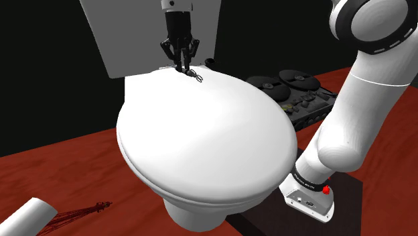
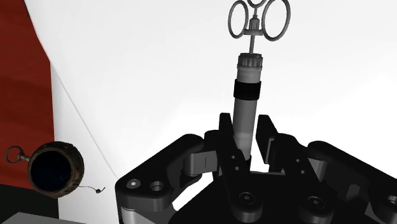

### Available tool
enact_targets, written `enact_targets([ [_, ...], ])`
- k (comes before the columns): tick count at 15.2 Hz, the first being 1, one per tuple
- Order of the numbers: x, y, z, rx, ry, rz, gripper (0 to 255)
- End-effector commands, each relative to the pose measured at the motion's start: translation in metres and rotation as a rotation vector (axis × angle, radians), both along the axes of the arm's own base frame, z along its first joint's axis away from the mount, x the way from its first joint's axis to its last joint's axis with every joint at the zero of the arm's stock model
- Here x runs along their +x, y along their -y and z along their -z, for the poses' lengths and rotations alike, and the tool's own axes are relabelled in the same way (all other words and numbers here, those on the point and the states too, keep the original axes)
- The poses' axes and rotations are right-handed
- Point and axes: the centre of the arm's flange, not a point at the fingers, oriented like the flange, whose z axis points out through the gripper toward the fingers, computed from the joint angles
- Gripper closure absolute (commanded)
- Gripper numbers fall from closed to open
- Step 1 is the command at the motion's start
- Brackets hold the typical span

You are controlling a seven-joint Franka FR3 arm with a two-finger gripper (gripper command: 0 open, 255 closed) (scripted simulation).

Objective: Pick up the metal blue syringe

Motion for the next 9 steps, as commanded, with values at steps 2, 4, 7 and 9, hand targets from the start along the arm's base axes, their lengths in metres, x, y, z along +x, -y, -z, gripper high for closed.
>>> enact_targets([
  [2, -0.001, 0.0, 0.0, 0.0, 0.0, 0.0, 255],
  [4, -0.001, 0.0, -0.011, 0.0, 0.0, 0.0, 255],
  [7, -0.001, 0.0, -0.027, 0.0, 0.0, 0.0, 255],
  [9, -0.001, 0.0, -0.037, 0.0, 0.0, 0.0, 255],
])
